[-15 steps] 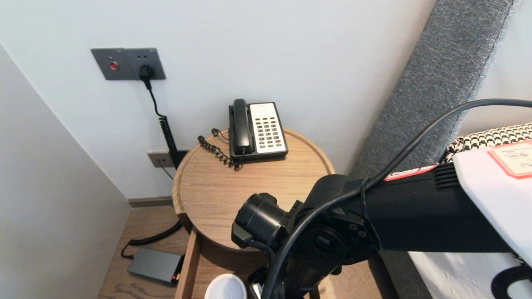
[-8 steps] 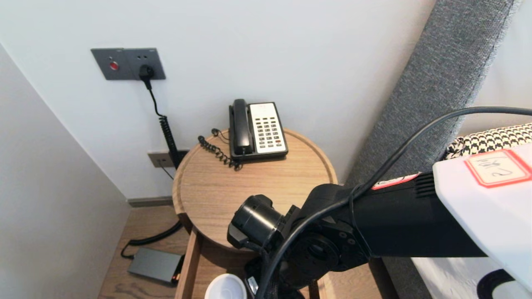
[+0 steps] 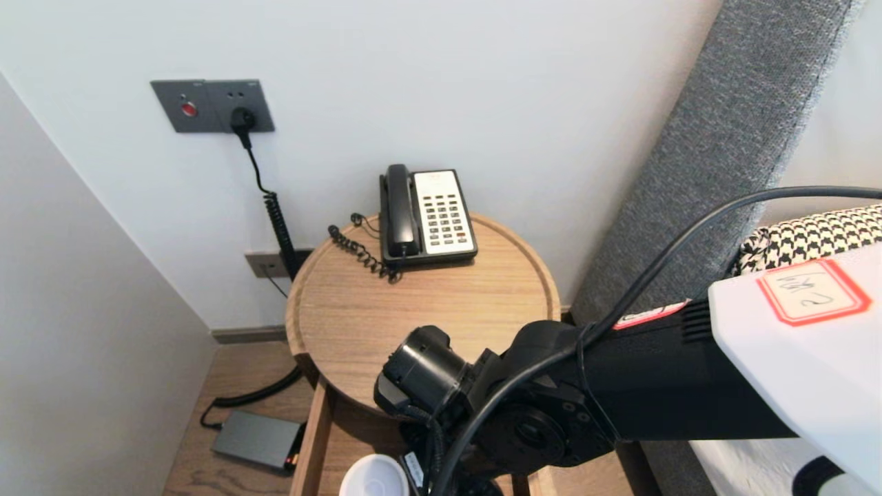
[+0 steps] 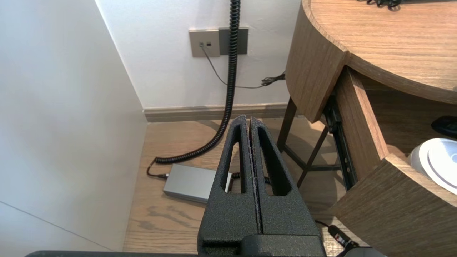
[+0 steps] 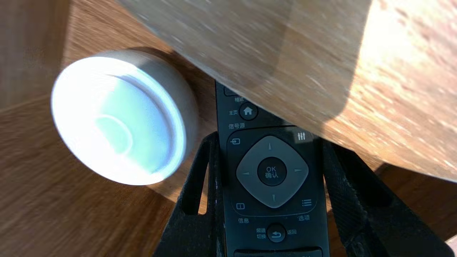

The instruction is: Put the remote controls on the table in the drawer one by one

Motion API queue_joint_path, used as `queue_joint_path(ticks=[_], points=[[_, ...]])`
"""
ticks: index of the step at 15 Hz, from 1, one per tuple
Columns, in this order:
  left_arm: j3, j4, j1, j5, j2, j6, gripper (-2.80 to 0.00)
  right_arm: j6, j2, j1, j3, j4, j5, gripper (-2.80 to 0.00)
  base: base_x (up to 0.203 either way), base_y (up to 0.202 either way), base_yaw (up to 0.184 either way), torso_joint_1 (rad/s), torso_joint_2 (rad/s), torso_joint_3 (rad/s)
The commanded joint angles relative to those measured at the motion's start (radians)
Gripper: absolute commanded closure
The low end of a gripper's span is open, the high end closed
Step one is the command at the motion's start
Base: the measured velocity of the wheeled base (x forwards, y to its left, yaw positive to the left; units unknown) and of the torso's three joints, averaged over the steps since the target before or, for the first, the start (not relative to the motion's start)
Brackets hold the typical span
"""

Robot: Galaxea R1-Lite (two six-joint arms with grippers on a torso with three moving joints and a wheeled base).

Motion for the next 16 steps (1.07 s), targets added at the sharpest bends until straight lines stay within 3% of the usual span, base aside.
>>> queue_joint_path(ticks=[1, 5, 14, 16], points=[[0.012, 0.0, 0.0, 0.001, -0.002, 0.0, 0.0, 0.002, 0.003, 0.003, 0.017, -0.016, -0.007, 0.0, 0.0, 0.0, 0.0, 0.0, 0.0, 0.0], [0.012, 0.0, 0.0, 0.001, -0.002, 0.0, 0.0, 0.004, 0.011, 0.019, 0.057, -0.134, -0.026, 0.0, 0.0, 0.0, 0.0, 0.0, 0.0, 0.0], [0.012, 0.0, 0.0, 0.001, -0.002, 0.0, 0.0, 0.004, 0.028, 0.013, 0.062, -0.161, -0.049, 0.0, 0.0, 0.0, 0.0, 0.0, 0.0, 0.0], [0.012, 0.0, 0.0, -0.001, -0.002, 0.0, 0.0, 0.006, 0.03, 0.013, 0.086, -0.264, -0.071, 0.0, 0.0, 0.0, 0.0, 0.0, 0.0, 0.0]])
